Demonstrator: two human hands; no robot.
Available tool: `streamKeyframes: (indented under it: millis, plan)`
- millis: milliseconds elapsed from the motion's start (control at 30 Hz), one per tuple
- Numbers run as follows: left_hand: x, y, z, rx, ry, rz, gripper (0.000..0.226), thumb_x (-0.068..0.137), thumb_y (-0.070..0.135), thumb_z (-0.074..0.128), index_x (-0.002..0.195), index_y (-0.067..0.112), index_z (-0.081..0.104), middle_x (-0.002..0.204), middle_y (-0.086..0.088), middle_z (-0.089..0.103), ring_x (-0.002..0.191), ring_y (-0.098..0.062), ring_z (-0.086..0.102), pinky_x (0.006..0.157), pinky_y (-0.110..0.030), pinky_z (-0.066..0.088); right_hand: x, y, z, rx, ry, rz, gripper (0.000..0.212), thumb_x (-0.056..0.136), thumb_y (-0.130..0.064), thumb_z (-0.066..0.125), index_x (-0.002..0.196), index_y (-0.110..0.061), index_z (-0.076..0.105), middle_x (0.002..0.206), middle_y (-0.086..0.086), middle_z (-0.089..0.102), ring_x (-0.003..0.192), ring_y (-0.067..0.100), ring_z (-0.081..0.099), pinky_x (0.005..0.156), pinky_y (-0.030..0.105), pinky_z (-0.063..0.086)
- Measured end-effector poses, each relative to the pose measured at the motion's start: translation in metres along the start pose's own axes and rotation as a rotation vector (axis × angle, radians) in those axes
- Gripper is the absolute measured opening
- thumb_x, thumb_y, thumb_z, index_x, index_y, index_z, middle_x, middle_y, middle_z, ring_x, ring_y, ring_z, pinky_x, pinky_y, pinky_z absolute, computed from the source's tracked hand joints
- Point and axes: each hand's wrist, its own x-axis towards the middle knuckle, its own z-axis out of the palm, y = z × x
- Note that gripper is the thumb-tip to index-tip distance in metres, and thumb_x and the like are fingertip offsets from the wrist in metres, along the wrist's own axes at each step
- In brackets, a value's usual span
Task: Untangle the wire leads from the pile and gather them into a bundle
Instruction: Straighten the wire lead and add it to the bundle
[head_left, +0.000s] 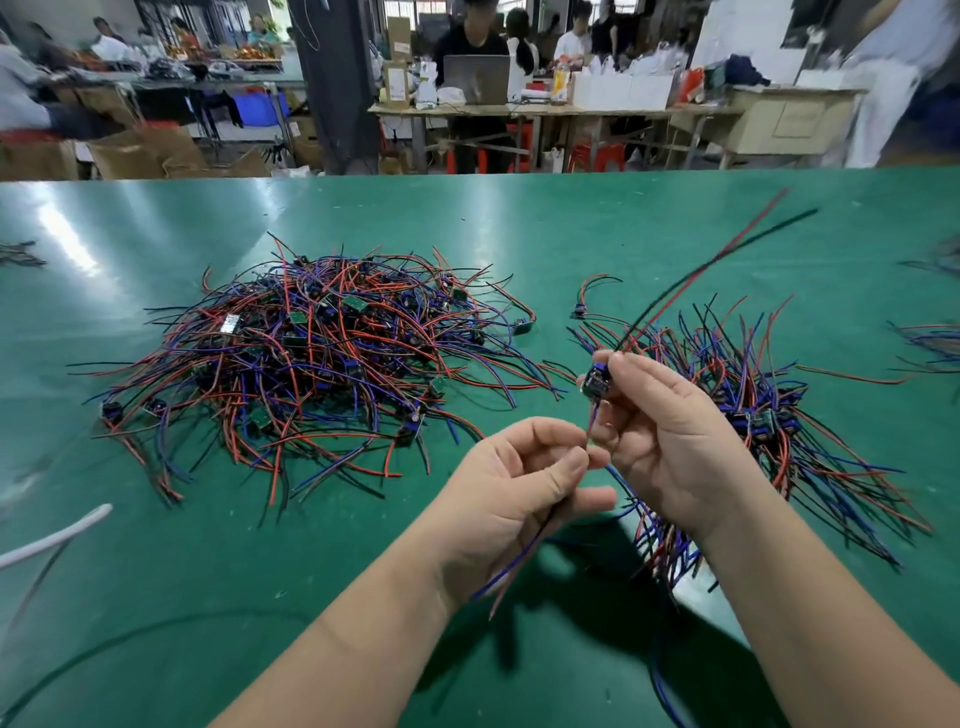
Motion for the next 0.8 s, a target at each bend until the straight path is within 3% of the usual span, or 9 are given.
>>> streamKeyframes:
  millis: [67, 133, 233, 300, 400, 567, 800]
  plan:
    - [0.0, 0.001, -0.001, 0.015, 0.009, -0.025, 0.026, 0.071, 0.005, 0.061, 0.094, 0.009, 0.05, 0.075, -0.008, 0.071, 0.058, -0.019, 0.069, 0.058, -0.024, 0.057, 0.002, 0.001, -0.002, -0.058, 0.033, 0.0, 0.015, 0.063, -0.019, 0.071, 0.074, -0.01, 0.066, 0.06, 0.002, 0.061, 0.044, 0.01, 0.053, 0.042, 0.017, 0.044]
    - [0.001, 0.001, -0.003, 0.24, 0.099, 0.019, 0.034, 0.068, 0.017, 0.072, 0.094, 0.011, 0.05, 0.083, -0.012, 0.07, 0.059, -0.025, 0.069, 0.06, -0.03, 0.058, 0.003, 0.003, -0.003, -0.143, 0.058, -0.001, 0.012, 0.061, -0.017, 0.072, 0.069, -0.011, 0.066, 0.061, 0.005, 0.063, 0.046, 0.01, 0.053, 0.042, 0.017, 0.041]
    - [0.003, -0.002, -0.007, 0.737, 0.364, 0.221, 0.046, 0.06, 0.04, 0.085, 0.092, 0.022, 0.058, 0.089, 0.003, 0.068, 0.07, -0.024, 0.07, 0.069, -0.033, 0.058, 0.002, 0.009, -0.003, -0.231, 0.052, 0.049, 0.011, 0.057, -0.014, 0.073, 0.064, -0.01, 0.066, 0.063, 0.007, 0.064, 0.049, 0.011, 0.053, 0.045, 0.016, 0.042]
    - [0.004, -0.003, -0.011, 0.902, 0.438, 0.397, 0.035, 0.063, 0.039, 0.083, 0.089, 0.027, 0.064, 0.084, 0.012, 0.07, 0.072, -0.012, 0.069, 0.07, -0.023, 0.055, 0.001, 0.014, -0.002, -0.274, 0.011, 0.101, 0.01, 0.057, -0.014, 0.073, 0.064, -0.009, 0.067, 0.063, 0.006, 0.065, 0.052, 0.011, 0.055, 0.049, 0.017, 0.044]
    - [0.005, -0.002, -0.017, 1.029, 0.437, 0.53, 0.013, 0.074, 0.028, 0.081, 0.082, 0.026, 0.071, 0.076, 0.017, 0.071, 0.063, 0.001, 0.064, 0.062, -0.012, 0.048, 0.0, 0.018, 0.001, -0.309, -0.038, 0.13, 0.009, 0.057, -0.015, 0.073, 0.062, -0.01, 0.068, 0.062, 0.005, 0.066, 0.052, 0.009, 0.056, 0.05, 0.016, 0.044]
    - [0.004, -0.004, -0.019, 1.13, 0.449, 0.562, 0.009, 0.074, 0.025, 0.08, 0.078, 0.025, 0.072, 0.07, 0.018, 0.07, 0.058, 0.005, 0.062, 0.06, -0.01, 0.047, 0.002, 0.012, -0.005, -0.429, -0.012, 0.052, 0.014, 0.065, -0.011, 0.075, 0.058, -0.011, 0.062, 0.055, 0.004, 0.058, 0.042, 0.009, 0.047, 0.041, 0.015, 0.036]
    - [0.006, -0.011, -0.02, 1.197, 0.415, 0.537, 0.014, 0.072, 0.033, 0.073, 0.081, 0.022, 0.072, 0.069, 0.011, 0.07, 0.06, -0.003, 0.063, 0.065, -0.025, 0.054, 0.021, -0.025, -0.043, -0.099, 0.322, -0.011, 0.011, 0.086, -0.01, 0.065, 0.078, -0.005, 0.06, 0.058, 0.001, 0.059, 0.044, 0.003, 0.051, 0.038, 0.012, 0.038]
